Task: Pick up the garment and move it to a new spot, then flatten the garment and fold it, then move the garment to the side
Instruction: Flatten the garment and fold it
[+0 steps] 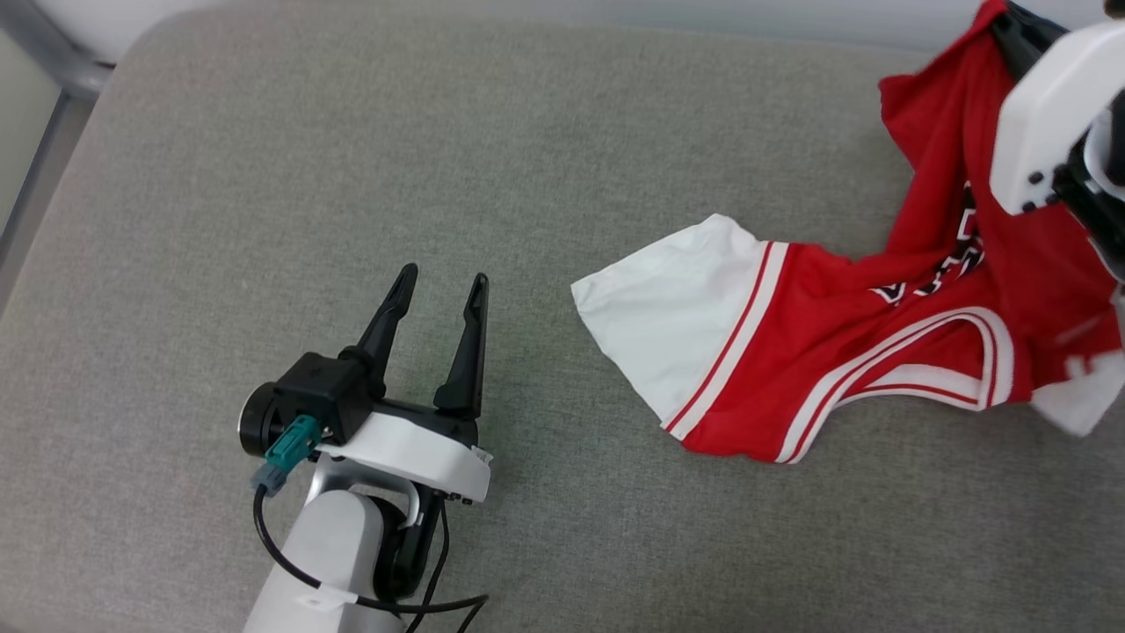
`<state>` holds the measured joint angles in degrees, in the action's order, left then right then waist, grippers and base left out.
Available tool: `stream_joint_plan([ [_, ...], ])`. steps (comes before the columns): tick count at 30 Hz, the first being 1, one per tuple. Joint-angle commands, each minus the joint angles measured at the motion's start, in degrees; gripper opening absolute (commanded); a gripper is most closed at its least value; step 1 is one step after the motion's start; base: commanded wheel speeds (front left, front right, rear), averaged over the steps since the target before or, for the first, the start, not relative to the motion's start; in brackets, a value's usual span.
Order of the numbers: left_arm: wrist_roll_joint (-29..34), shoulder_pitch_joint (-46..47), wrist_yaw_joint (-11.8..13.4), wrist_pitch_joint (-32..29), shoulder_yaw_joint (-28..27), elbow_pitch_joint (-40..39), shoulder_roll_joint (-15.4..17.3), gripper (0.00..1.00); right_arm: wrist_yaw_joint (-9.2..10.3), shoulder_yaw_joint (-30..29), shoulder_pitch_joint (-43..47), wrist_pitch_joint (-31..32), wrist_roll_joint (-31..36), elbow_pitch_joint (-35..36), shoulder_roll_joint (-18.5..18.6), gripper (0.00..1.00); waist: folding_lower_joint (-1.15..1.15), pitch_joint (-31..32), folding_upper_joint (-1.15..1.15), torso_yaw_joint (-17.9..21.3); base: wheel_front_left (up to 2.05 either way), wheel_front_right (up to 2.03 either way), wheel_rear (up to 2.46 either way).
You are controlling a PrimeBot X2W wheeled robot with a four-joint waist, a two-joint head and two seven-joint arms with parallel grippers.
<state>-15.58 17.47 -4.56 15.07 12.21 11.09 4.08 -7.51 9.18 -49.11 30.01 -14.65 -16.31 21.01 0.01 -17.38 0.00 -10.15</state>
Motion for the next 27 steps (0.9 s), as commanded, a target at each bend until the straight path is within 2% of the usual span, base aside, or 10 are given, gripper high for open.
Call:
stream_joint_plan([
  [1, 0.4, 1.1, -0.5, 0.1, -0.2, 0.0, -0.3, 1.0, 0.04, 2.1, -2.5, -1.9, -0.6, -3.4, -0.5, 0.0, -0.01, -2.6, 0.0, -1.4, 0.0, 0.0, 0.0],
  [7, 0.8, 2.0, -1.0, 0.1, -0.4, 0.4, -0.7, 1.0, 0.05, 8.1, -4.4, -7.6, -3.0, -13.7, -1.7, 0.0, -0.01, -4.3, 0.0, -2.0, 0.0, 0.0, 0.0],
  [10, 0.9, 2.1, -1.2, 0.1, -0.5, 0.7, -0.8, 1.0, 0.05, 9.5, -3.7, -9.7, -4.0, -16.5, -2.0, 0.0, -0.01, -4.4, 0.0, -2.0, 0.0, 0.0, 0.0],
  [11, 0.9, 2.1, -1.3, 0.1, -0.5, 0.8, -0.8, 1.0, 0.05, 10.2, -3.0, -10.6, -4.7, -18.0, -2.1, 0.11, -0.01, -4.2, 0.0, -1.9, 0.0, 0.0, 0.0],
  [12, 1.0, 2.0, -1.3, 0.1, -0.6, 0.9, -0.9, 1.0, 0.04, 10.6, -2.2, -11.4, -5.3, -19.3, -2.4, 0.33, -0.01, -4.0, 0.0, -1.8, 0.0, 0.0, 0.0],
  [13, 1.1, 1.8, -1.4, 0.1, -0.7, 1.0, -0.9, 1.0, 0.04, 11.2, -1.8, -12.4, -6.0, -20.2, -2.6, 0.85, -0.01, -3.7, 0.0, -1.7, 0.0, 0.0, 0.0],
  [14, 1.2, 1.6, -1.4, 0.1, -0.8, 1.2, -0.9, 1.0, 0.04, 11.7, -1.5, -13.6, -6.3, -21.0, -2.7, 1.0, -0.01, -3.4, 0.0, -1.6, 0.0, 0.0, 0.0],
  [21, 2.1, -0.8, -1.2, 0.1, -1.7, 2.0, -1.0, 1.0, 0.04, 9.0, 2.5, -27.7, -7.6, -22.1, -3.6, 1.0, -0.01, 1.0, 0.0, 0.1, 0.0, 0.0, 0.0],
  [27, 2.9, -3.2, -1.0, 0.1, -2.7, 2.7, -0.8, 1.0, 0.04, 3.8, 9.9, -33.9, -5.7, -18.1, -5.0, 1.0, -0.01, 5.7, 0.0, 1.8, 0.0, 0.0, 0.0],
])
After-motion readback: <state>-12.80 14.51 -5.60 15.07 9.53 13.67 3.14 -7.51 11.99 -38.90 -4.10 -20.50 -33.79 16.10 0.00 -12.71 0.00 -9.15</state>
